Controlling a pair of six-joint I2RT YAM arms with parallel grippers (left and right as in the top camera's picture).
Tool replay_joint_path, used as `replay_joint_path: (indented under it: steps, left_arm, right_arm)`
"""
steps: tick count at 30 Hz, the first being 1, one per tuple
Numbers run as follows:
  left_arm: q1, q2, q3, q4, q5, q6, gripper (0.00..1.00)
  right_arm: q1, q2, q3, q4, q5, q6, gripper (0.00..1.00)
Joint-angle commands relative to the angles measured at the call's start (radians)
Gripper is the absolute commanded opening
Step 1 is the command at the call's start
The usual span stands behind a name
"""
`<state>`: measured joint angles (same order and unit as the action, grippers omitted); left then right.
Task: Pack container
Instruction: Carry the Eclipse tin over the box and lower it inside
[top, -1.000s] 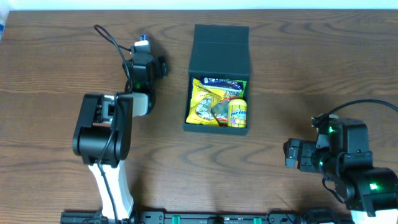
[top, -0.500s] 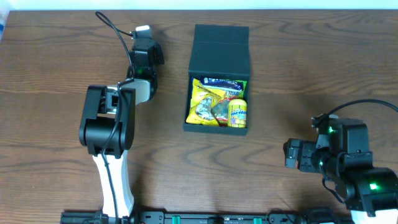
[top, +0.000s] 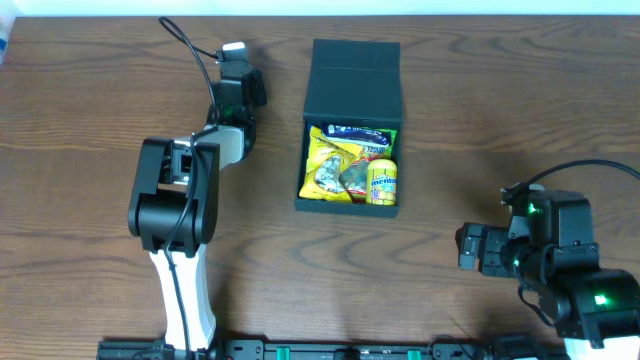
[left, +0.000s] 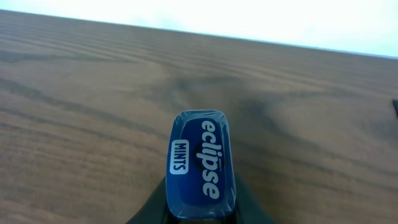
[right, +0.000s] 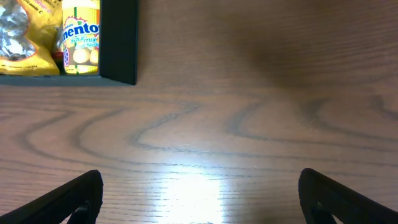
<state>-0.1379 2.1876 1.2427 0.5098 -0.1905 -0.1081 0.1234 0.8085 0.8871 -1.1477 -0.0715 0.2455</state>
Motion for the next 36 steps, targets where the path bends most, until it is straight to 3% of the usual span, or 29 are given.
replay_joint_path:
  steps: [1,15,24,29,36]
  left_arm:
    - [-0.019,-0.064,0.007,-0.057,0.0,-0.012,0.06]
    - [-0.108,-0.472,0.008,-0.552,-0.002,-0.04,0.06]
    - [-0.322,-0.744,0.037,-1.011,0.01,-0.082,0.06]
    - [-0.459,-0.752,0.132,-1.221,0.17,-0.149,0.06]
    - [-0.572,-0.687,0.182,-1.277,0.375,-0.231,0.06]
  right_arm:
    - [-0.008,-0.006,0.001,0.0,0.0,0.012,0.99]
    - [-0.008,-0.006,0.001,0.0,0.0,0.012,0.99]
    - [-0.008,-0.006,0.001,0.0,0.0,0.012,0.99]
    - [-0.008,-0.006,0.001,0.0,0.0,0.012,0.99]
    - [-0.008,-0.006,0.001,0.0,0.0,0.012,0.99]
